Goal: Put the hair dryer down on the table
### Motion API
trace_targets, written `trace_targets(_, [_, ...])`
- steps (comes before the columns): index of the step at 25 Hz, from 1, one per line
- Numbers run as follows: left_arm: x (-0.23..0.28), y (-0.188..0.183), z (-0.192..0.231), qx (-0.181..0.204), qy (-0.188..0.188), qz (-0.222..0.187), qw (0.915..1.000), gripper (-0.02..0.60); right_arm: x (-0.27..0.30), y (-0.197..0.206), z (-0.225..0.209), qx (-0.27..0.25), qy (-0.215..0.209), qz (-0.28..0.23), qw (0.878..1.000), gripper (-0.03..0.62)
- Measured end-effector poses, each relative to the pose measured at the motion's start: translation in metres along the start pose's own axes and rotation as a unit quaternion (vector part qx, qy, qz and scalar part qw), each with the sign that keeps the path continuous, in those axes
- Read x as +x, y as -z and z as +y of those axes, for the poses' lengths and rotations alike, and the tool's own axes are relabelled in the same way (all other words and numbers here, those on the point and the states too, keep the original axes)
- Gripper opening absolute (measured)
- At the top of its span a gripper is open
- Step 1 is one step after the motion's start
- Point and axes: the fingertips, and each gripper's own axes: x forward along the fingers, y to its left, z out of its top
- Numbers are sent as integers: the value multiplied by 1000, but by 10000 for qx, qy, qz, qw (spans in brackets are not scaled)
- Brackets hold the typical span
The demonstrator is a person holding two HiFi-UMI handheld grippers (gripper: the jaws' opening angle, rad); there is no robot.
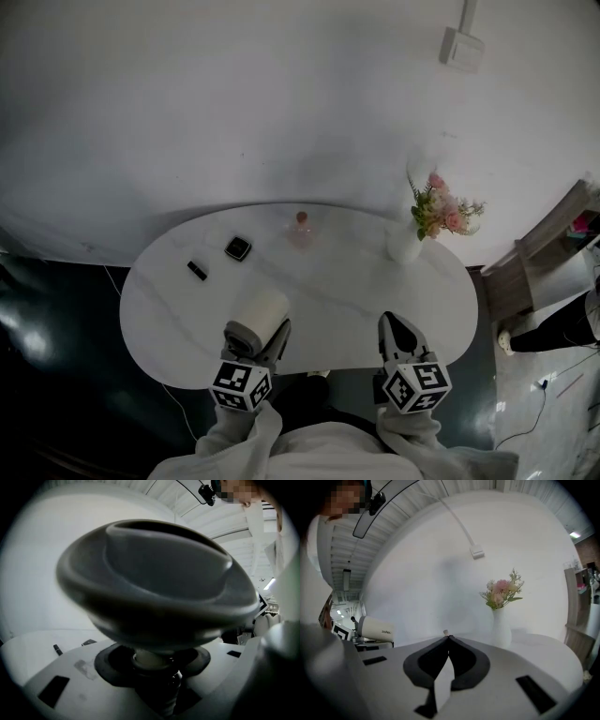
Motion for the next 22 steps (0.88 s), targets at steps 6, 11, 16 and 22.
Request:
trace_targets(6, [30, -3, 8, 77, 154, 172, 9997, 222, 18, -2, -15, 57, 94, 91, 9999, 51])
trace_targets(11, [59, -3, 9, 262, 344, 451, 9980, 222, 29, -1, -31, 149, 206, 186, 9995, 49])
trace_targets(16, [91, 1, 10, 374, 549, 777, 9948, 222, 38, 2, -42, 226, 324, 322, 9987, 49])
trace_targets(22, [126, 20, 12, 396, 747, 1202, 9891, 222, 45, 10, -53, 268, 463, 529, 9972, 51])
